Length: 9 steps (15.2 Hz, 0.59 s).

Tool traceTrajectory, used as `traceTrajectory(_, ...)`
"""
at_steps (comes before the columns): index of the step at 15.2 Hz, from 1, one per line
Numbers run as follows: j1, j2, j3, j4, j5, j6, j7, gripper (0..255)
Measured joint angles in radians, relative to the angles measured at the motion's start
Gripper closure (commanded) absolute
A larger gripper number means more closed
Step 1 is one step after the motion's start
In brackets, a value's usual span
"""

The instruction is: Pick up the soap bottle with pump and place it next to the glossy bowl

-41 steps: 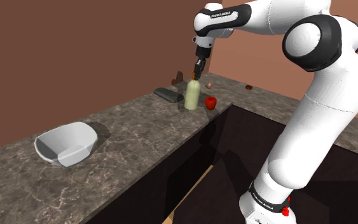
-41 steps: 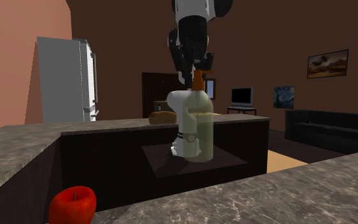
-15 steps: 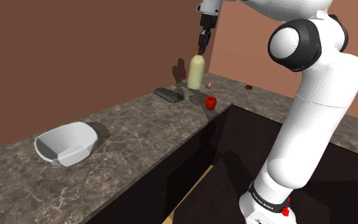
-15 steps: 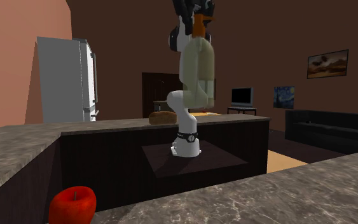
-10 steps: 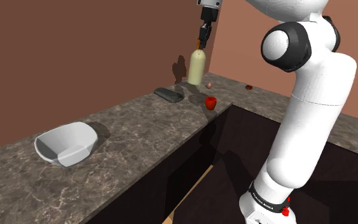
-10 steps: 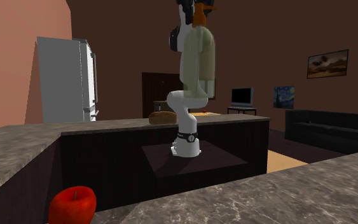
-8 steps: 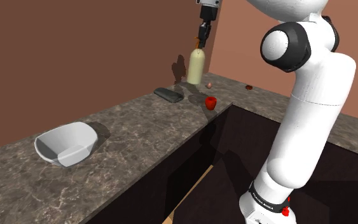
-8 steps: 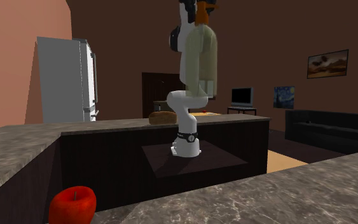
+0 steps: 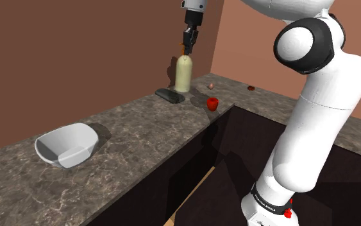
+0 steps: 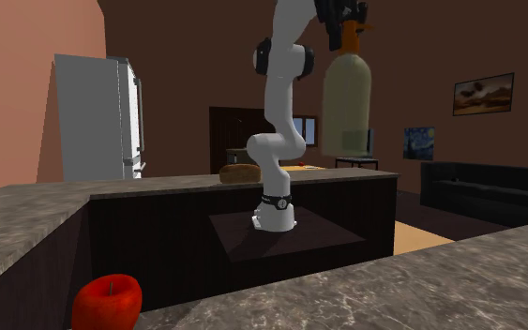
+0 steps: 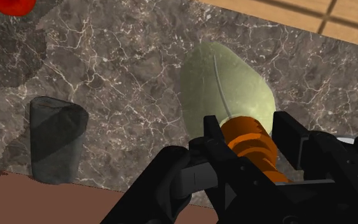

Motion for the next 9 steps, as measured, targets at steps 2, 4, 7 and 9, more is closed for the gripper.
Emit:
traceTrajectory(2,0.028,-0.012,0.024,-0.035,-0.007,0.025,0.049,255)
traceTrajectory(4,0.050,-0.002,0.044,-0.037,-0.008,0.039,0.091,255)
traceTrajectory(7,0.089,-0.004,0.078,-0.072,-0.014,0.074,0.161,255)
traceTrajectory(9,0.111,0.015,0.097,-0.069,-0.014,0.090,0.203,255)
